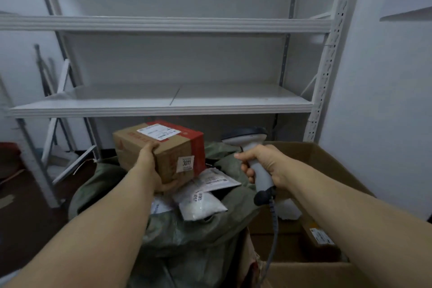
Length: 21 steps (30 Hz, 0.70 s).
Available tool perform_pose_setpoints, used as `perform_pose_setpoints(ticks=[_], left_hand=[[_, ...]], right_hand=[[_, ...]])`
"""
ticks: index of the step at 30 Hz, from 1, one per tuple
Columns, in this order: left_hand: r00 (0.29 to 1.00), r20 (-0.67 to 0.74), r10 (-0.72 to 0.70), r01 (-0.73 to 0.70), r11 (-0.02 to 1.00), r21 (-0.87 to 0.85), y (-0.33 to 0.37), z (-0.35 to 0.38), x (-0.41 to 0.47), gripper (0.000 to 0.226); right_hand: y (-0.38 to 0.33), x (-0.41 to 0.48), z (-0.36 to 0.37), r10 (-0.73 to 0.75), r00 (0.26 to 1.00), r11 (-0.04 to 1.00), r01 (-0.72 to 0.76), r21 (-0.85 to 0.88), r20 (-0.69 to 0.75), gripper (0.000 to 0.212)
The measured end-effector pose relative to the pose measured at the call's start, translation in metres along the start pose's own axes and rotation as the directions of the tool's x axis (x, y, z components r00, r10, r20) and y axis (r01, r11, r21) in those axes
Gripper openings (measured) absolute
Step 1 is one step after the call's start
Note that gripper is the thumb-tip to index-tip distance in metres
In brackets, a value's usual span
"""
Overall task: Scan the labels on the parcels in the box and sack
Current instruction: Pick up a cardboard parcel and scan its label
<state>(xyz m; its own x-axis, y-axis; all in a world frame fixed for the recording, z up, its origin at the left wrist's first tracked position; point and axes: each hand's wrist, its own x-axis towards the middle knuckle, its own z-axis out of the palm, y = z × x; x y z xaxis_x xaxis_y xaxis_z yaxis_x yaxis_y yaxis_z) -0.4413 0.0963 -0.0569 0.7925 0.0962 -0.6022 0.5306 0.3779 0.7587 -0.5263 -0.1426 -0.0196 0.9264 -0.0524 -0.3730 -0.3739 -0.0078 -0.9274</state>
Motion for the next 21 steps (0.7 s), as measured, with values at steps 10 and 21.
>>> perform_pose_setpoints(ticks=[10,21], left_hand=[[0.943,-0.115,0.312,-0.094,0.581,0.809,-0.001,-0.028,0.037,0.095],[0.962,0.088,0.260,-0.119,0.105,0.987,-0.038,-0.012,0.079,0.107]], right_hand=[[0.027,0.043,0.032,0.015,1.000,1.000,-0.014,-0.024,0.010,0.014],[0.055,0.068,0.023,0.110,0.994,0.994,-0.109,0.024,-0.016,0.013]])
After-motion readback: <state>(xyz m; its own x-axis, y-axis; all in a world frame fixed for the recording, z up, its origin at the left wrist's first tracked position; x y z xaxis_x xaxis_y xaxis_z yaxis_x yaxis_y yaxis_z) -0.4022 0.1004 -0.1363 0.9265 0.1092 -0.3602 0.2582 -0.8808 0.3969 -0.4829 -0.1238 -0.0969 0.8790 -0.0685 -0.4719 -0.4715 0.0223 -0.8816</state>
